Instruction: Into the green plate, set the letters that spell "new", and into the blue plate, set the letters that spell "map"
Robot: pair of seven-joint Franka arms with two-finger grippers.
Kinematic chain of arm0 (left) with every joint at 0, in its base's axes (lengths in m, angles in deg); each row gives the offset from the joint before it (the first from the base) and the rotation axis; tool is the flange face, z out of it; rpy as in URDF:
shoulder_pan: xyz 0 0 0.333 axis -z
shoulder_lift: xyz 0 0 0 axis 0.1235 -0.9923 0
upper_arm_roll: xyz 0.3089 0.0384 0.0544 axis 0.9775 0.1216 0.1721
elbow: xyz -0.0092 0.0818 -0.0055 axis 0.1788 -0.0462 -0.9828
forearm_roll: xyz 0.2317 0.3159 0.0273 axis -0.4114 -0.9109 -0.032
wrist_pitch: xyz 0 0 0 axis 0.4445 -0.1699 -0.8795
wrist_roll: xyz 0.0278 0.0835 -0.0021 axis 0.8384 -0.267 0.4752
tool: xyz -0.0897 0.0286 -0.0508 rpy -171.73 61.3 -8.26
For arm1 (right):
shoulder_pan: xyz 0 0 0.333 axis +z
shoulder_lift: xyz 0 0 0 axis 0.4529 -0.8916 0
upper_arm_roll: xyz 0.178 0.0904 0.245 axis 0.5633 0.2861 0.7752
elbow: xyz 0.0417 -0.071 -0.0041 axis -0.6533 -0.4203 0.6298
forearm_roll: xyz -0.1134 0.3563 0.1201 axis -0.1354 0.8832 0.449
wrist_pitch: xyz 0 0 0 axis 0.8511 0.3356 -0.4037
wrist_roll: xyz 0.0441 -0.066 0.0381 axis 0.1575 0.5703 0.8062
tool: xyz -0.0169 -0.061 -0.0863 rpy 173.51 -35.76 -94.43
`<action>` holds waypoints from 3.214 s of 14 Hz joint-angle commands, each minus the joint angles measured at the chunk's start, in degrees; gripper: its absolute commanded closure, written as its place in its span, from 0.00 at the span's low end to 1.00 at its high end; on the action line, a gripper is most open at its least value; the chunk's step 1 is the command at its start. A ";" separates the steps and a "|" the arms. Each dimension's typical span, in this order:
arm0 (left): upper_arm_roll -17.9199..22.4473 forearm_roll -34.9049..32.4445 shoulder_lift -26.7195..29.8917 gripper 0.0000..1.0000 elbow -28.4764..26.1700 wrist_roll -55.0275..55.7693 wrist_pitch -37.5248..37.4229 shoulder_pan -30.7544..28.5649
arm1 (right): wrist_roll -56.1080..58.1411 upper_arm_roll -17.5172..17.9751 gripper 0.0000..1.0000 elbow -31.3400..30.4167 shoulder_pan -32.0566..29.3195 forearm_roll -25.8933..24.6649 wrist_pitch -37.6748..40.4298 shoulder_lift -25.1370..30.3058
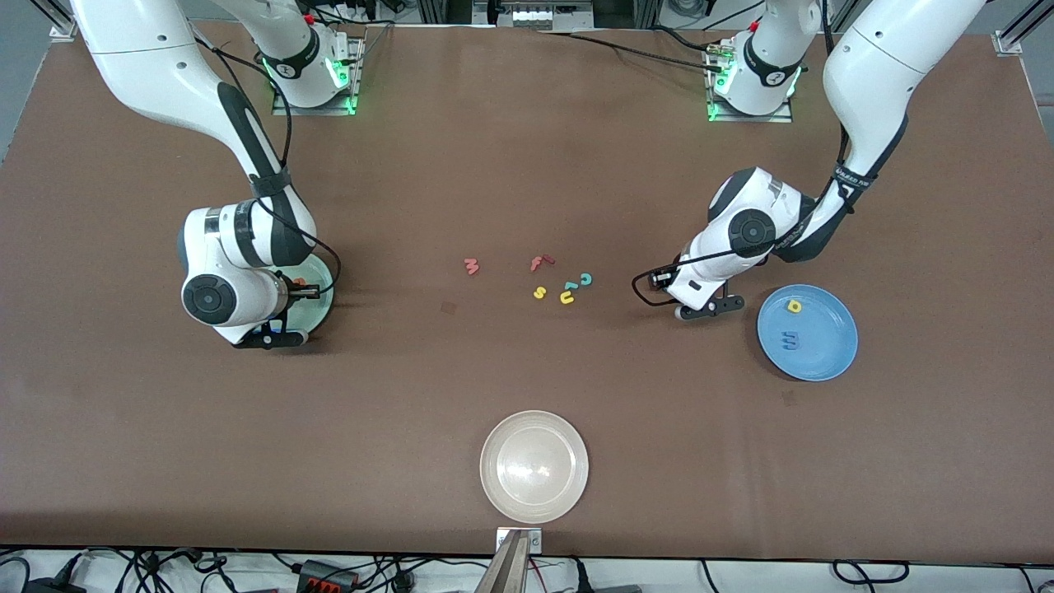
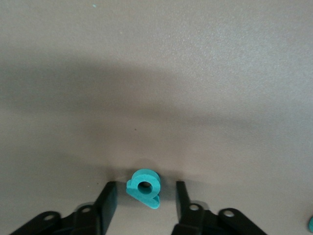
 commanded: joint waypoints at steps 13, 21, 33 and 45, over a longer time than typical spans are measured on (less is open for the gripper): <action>-0.05 -7.96 3.70 0.89 13.64 0.48 -26.68 -0.05 | -2.20 0.35 0.00 1.53 11.51 2.97 0.34 7.88; 0.48 -15.88 0.37 0.89 20.97 -28.06 -28.24 -14.44 | -10.53 0.35 0.00 0.22 29.01 3.06 -12.83 0.94; -0.48 -16.95 -1.32 0.00 21.14 -33.89 -22.42 -19.65 | -14.15 0.43 0.35 -0.93 32.89 3.24 -19.44 -2.93; -10.28 -6.10 8.24 0.00 42.68 -38.53 -58.98 -16.59 | -12.66 0.08 0.80 -0.75 24.65 3.15 -16.90 1.27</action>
